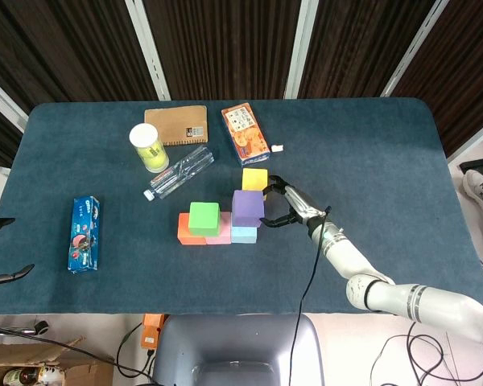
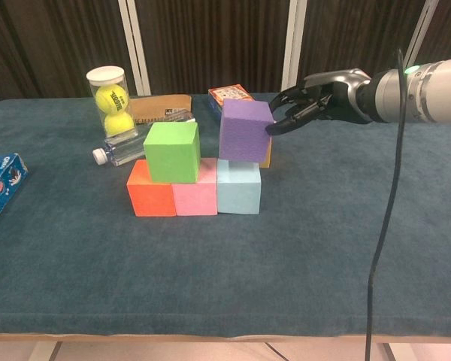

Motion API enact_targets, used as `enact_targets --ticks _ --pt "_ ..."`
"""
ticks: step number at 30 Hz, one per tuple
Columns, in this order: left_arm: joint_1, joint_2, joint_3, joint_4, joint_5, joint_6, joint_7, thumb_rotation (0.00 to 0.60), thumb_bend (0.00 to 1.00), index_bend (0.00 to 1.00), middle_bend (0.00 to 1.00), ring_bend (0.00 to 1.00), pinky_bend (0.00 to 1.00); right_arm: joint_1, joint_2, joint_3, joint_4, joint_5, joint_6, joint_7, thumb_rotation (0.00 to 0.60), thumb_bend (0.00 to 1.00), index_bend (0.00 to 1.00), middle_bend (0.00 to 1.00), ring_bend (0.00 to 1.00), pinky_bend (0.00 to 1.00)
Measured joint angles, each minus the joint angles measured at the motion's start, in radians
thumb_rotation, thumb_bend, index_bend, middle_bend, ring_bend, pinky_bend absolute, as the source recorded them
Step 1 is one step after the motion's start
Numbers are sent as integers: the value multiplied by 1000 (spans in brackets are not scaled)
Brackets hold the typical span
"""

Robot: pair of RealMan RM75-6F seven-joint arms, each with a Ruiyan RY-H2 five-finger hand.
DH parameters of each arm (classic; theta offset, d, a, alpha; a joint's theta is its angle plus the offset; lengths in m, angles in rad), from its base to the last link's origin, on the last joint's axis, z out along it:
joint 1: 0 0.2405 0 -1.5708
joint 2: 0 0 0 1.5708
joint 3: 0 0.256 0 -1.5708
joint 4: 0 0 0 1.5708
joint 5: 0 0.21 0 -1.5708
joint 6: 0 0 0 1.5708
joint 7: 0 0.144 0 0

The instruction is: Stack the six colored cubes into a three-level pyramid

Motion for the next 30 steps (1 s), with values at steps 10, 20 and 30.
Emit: enact_targets --ticks 10,20,30 --pt "3 -4 0 20 11 3 -29 463 21 211 183 64 51 4 -41 -26 -69 18 95 -81 565 283 482 17 0 0" --pt "10 -1 1 29 14 7 -48 464 20 211 183 63 51 15 -82 -25 -48 38 132 -126 564 283 478 17 0 0" --pt "10 -3 1 38 19 6 -61 464 20 211 182 64 51 12 -94 -10 -37 55 133 -134 565 283 474 17 0 0"
